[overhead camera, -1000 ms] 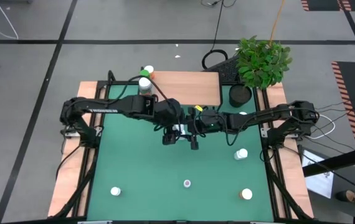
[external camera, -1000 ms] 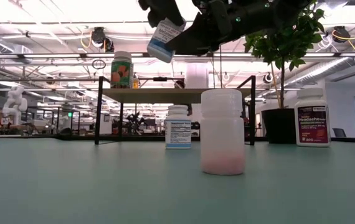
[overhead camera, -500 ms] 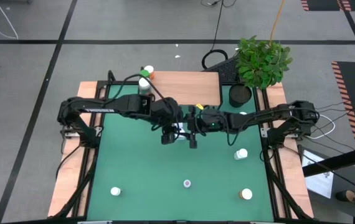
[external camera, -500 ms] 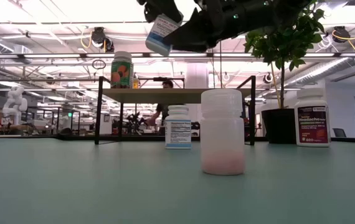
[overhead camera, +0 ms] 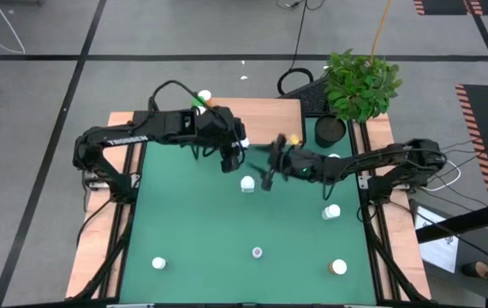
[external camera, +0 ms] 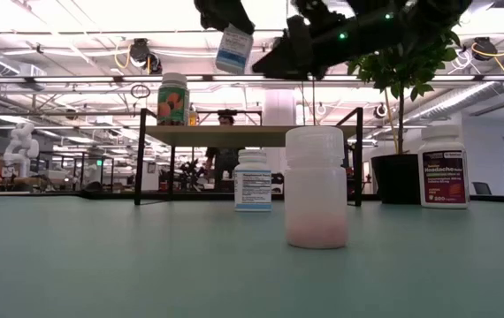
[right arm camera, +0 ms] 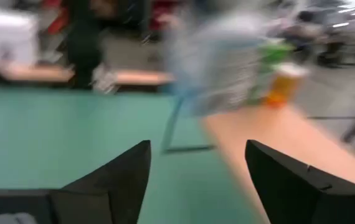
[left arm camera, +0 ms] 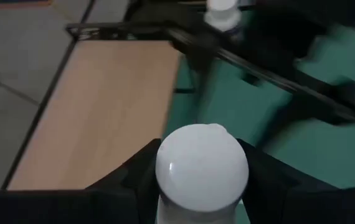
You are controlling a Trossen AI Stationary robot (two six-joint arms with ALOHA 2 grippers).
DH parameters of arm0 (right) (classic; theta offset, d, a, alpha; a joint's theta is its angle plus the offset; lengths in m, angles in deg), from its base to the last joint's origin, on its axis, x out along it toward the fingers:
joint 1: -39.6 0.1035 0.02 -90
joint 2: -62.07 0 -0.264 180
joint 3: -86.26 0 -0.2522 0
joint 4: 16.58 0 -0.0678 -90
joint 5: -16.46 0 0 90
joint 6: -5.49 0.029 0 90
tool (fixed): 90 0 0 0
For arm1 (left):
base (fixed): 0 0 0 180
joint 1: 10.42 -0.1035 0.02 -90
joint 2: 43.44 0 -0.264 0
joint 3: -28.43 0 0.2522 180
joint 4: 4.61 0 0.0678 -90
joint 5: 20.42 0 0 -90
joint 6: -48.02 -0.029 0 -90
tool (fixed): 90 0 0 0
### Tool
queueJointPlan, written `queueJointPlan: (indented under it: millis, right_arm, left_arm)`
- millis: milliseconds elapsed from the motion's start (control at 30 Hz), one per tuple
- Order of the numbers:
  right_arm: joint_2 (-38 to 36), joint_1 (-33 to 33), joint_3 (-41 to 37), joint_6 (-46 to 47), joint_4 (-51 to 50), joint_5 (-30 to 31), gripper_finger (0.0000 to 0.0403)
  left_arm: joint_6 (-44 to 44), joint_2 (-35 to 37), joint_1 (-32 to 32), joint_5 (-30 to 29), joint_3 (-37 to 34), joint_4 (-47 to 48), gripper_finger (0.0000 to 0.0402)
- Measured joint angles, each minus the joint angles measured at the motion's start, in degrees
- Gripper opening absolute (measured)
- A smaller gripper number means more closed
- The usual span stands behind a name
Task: Pick and place medicine bottles onto shelf by color
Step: Put the bottom left blue bottle on the shelf
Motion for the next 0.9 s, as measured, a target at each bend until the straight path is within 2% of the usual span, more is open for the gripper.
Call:
queueJointPlan:
  millis: [133,267,400,500,600,700,900]
  right_arm:
    - [-4.5,-1.8,-4.9,1.2,1.6,0.2,0.0283]
    - [-11.0,-2.3,-9.7,1.1,5.0,-0.6,0.0285]
    - [-16.6,-3.0,-14.5,1.8,8.5,-5.6,0.0282]
    - [-19.8,-3.9,-16.4,3.8,12.2,-10.0,0.0282]
    - [-21.2,-4.2,-17.1,5.4,11.9,-13.3,0.0282]
    - [-21.2,-4.0,-17.1,5.5,12.1,-13.6,0.0282]
    - [-20.7,-4.1,-17.1,5.6,12.3,-14.3,0.0282]
  left_arm:
    - [-0.4,0.1,-0.1,0.8,0.0,-2.7,0.0194]
    - [-0.6,1.3,0.0,0.8,0.1,-7.4,0.019]
    - [0.4,2.9,0.8,1.3,0.0,-8.9,0.0174]
    - [0.9,4.3,1.4,1.5,0.0,-8.8,0.0176]
    - [1.0,5.2,2.4,1.5,0.1,-10.4,0.0191]
    - [0.9,5.9,3.4,1.4,0.0,-10.1,0.0196]
    - [0.9,6.7,4.6,1.2,0.0,-9.8,0.0173]
